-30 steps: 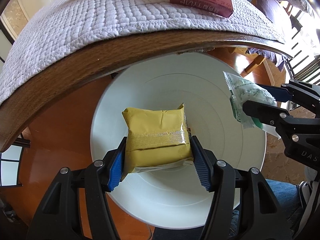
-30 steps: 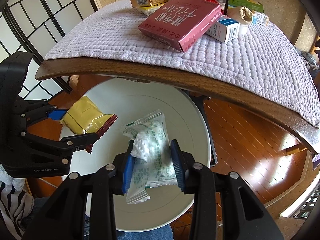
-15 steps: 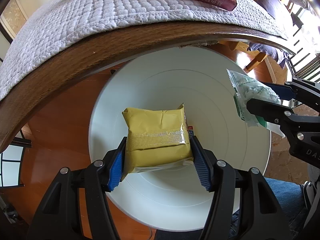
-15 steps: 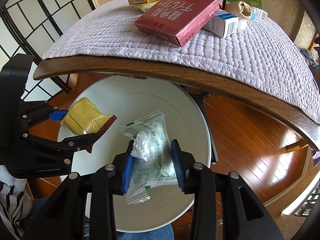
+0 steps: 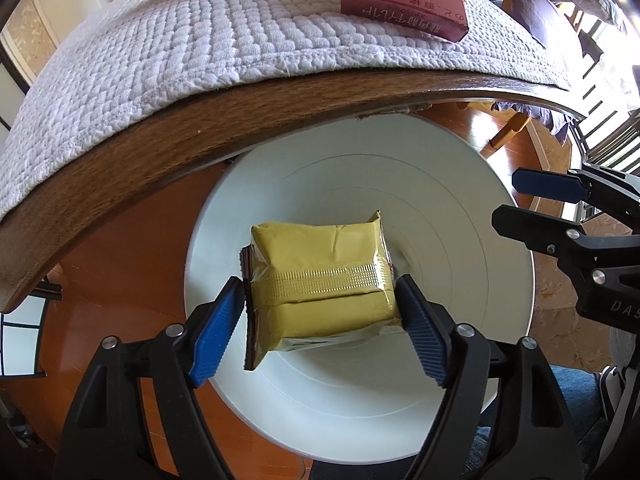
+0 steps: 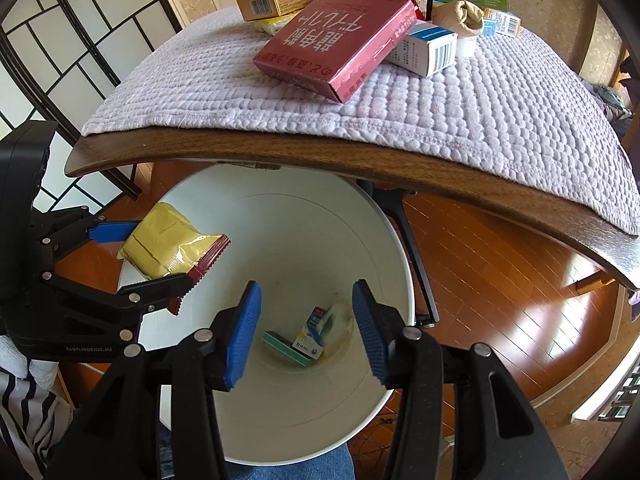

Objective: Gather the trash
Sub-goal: 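Lower both held items into the bin and open both tools, then move both open tools back over the items on the blanket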

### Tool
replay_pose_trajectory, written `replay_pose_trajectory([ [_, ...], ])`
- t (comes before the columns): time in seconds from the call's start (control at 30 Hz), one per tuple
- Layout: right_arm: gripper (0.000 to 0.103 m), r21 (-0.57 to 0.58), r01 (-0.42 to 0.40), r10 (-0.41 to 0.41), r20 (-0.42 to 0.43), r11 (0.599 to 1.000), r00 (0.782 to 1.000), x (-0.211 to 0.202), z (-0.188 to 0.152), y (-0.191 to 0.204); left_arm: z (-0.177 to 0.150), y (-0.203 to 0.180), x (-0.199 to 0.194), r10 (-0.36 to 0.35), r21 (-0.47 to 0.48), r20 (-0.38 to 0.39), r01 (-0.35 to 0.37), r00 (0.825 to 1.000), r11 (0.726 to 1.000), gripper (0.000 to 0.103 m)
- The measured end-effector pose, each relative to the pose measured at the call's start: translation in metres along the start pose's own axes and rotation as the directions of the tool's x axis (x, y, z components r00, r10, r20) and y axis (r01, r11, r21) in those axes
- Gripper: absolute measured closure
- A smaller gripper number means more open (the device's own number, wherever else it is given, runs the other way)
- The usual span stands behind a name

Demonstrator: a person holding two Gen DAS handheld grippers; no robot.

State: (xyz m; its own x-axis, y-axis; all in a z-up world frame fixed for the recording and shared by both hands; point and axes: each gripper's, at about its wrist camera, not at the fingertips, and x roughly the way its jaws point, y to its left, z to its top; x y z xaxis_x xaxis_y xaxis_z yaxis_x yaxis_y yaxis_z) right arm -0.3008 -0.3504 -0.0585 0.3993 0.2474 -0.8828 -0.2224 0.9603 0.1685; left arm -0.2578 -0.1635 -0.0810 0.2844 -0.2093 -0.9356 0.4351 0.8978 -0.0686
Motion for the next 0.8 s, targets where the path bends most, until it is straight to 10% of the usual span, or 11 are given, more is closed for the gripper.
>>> replay_pose_trajectory([
  [0.63, 0.054, 0.005, 0.059, -0.059, 0.138, 0.998, 0.989, -0.071, 0.019, -0.032, 0.039, 0.005, -0.058, -0.037, 0.011, 0.141, 0.036, 0.989, 0.999, 0.013],
  [0.8, 0.033, 0.045, 0.150, -0.157, 0.256, 0.988, 0.954, -0.107, 0.046, -0.062, 0.063, -0.002, -0.086, -0.061, 0.030, 0.229, 0.056, 0.971, 0.998, 0.012],
])
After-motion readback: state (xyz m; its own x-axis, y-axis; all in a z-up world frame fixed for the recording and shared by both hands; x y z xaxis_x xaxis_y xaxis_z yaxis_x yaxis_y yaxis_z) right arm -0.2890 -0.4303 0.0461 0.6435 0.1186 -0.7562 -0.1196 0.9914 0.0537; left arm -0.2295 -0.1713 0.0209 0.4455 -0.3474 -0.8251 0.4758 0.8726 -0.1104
